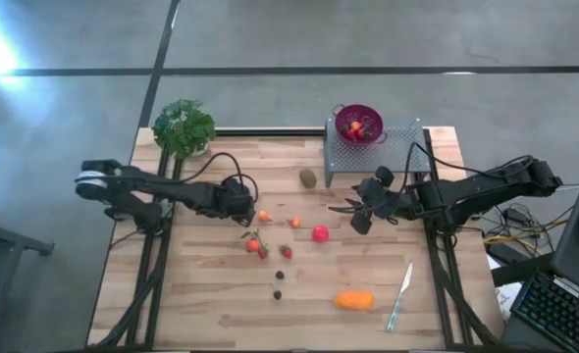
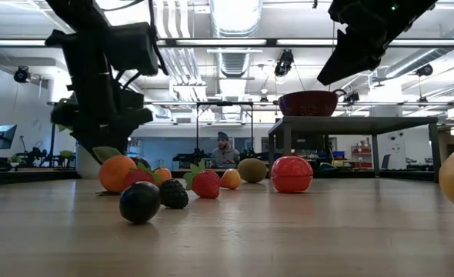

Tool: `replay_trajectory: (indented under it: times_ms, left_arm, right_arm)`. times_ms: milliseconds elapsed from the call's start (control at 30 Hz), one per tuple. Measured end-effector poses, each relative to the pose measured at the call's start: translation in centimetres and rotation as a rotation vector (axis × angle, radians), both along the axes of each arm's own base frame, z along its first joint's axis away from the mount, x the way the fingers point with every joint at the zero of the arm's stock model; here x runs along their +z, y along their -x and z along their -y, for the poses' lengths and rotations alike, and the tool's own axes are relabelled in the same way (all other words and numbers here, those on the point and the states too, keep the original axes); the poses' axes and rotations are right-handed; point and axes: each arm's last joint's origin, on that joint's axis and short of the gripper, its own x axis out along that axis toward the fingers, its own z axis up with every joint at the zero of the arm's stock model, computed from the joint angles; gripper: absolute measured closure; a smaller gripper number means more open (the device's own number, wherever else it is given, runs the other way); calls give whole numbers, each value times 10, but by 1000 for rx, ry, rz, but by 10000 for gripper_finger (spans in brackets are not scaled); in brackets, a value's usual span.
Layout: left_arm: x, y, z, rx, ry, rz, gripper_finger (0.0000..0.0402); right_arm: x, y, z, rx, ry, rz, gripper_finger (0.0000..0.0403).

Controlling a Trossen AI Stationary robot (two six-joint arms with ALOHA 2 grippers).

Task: Pick & Place Fruit
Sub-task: Put the peach into the violet strainer bowl on the shelf

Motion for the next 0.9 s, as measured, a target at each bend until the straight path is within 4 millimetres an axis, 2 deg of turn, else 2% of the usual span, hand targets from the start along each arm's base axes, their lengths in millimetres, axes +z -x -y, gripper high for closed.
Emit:
replay_trajectory:
  times_ms: [333, 633, 900]
  left_arm:
    - [-15, -6, -6, 12, 17, -50, 202]
    - [-24, -10, -8, 12, 16, -65, 202]
    - [-22, -12, -9, 0, -7, -40, 202]
  right_arm:
    - [0, 0, 0, 2, 3, -2, 203]
    - [0, 0, 0, 3, 3, -3, 227]
    - [0, 0, 0, 7, 9, -7, 246]
